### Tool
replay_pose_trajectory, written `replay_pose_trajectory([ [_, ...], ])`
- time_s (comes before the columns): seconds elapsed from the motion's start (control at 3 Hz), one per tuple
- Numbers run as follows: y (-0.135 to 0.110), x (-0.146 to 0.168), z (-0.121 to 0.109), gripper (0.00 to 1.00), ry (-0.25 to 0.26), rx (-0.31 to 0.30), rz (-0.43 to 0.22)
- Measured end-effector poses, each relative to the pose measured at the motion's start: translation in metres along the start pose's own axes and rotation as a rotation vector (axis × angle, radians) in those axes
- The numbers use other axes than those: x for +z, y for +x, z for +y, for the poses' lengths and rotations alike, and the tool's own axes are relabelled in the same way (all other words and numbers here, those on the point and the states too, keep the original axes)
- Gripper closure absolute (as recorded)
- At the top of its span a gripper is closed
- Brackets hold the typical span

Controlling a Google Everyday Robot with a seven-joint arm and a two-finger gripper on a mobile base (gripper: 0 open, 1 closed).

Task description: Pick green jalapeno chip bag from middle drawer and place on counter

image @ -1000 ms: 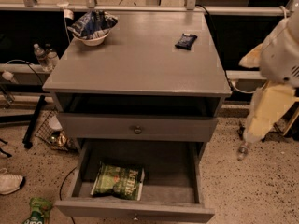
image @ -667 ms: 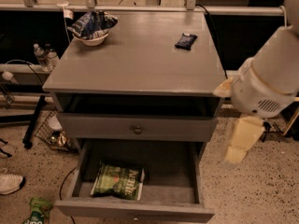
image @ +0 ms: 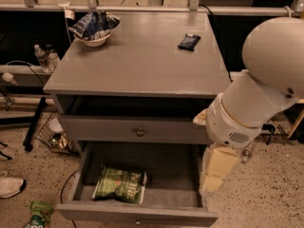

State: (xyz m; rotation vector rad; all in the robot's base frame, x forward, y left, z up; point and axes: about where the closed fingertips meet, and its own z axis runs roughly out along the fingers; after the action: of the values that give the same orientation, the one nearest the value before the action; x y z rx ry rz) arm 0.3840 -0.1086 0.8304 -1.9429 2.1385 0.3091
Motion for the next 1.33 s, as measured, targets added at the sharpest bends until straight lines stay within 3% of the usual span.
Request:
replay_pose_trajectory([
  [0.67,0.031,0.119,-0.033,0.00,-0.055,0.097,-0.179],
  [1.0,0.035,0.160,-0.048,0.00,-0.030,0.137,-0.232],
  [1.33,0.035,0.160,-0.048,0.00,-0.030,0.137,-0.232],
])
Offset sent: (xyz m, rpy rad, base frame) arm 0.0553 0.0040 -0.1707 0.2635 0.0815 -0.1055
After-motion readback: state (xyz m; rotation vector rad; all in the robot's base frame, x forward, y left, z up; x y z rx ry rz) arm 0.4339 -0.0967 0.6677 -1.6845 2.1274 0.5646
